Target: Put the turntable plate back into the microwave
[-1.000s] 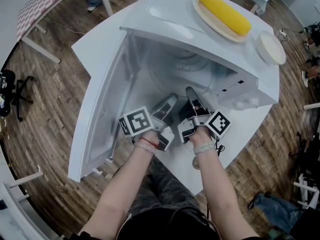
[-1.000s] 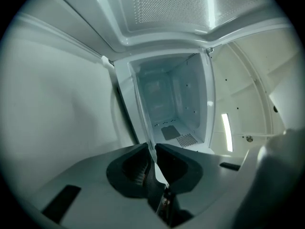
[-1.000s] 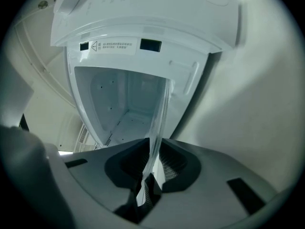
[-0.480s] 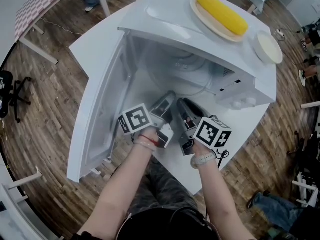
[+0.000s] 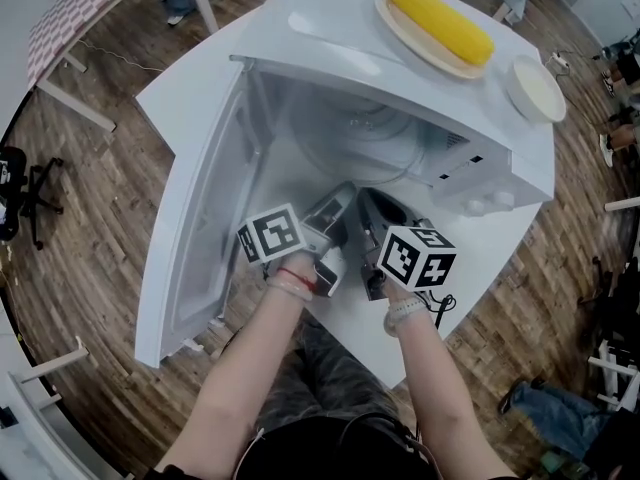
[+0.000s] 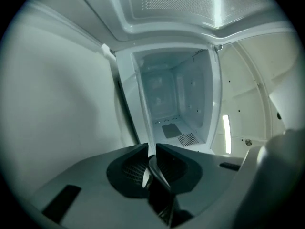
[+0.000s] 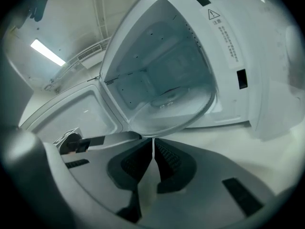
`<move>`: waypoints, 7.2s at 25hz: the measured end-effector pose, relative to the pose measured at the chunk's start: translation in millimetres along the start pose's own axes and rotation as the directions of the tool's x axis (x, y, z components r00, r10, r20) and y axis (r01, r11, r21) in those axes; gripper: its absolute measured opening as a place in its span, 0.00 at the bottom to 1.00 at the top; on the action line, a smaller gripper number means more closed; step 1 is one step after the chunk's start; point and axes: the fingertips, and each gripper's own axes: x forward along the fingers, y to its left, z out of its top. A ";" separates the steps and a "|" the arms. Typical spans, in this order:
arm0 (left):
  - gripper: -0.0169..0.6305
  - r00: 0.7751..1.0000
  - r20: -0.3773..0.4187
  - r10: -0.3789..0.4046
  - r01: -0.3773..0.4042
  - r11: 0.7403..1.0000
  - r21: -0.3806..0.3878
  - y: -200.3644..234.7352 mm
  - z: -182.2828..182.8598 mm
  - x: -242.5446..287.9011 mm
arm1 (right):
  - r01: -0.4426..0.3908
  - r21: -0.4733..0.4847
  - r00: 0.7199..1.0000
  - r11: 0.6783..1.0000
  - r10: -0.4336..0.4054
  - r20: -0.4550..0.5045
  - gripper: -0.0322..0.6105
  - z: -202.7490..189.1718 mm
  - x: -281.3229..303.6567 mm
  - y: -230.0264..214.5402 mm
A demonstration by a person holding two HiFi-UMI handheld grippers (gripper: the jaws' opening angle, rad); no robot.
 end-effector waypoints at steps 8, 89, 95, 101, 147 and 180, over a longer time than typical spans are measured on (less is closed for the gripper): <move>0.11 0.999 -0.038 0.033 -0.030 0.997 0.066 -0.4 -4.6 -1.0 | -0.013 0.028 0.999 1.000 0.012 0.032 0.09 9.9 11.6 -4.9; 0.05 0.955 0.111 0.274 -0.271 0.661 0.699 -12.8 11.1 1.8 | 0.002 -0.078 0.991 0.997 0.008 0.135 0.08 16.2 0.8 10.1; 0.05 0.959 0.109 0.262 -0.261 0.662 0.702 -21.9 2.8 -11.1 | 0.017 -0.097 0.986 0.995 0.000 0.165 0.08 16.1 -14.3 21.9; 0.05 0.964 0.111 0.243 -0.246 0.644 0.724 -33.8 -12.3 -30.7 | 0.022 -0.117 0.981 0.993 0.001 0.194 0.08 9.3 -37.5 36.3; 0.05 0.996 0.008 0.085 -0.058 0.599 0.799 -119.3 -164.2 -230.9 | -0.018 -0.257 0.958 0.966 0.090 0.273 0.08 -105.4 -239.5 176.3; 0.05 0.999 -0.018 0.028 0.000 0.556 0.831 -174.2 -188.6 -295.5 | -0.080 -0.390 0.937 0.917 0.203 0.285 0.08 -123.6 -319.2 247.0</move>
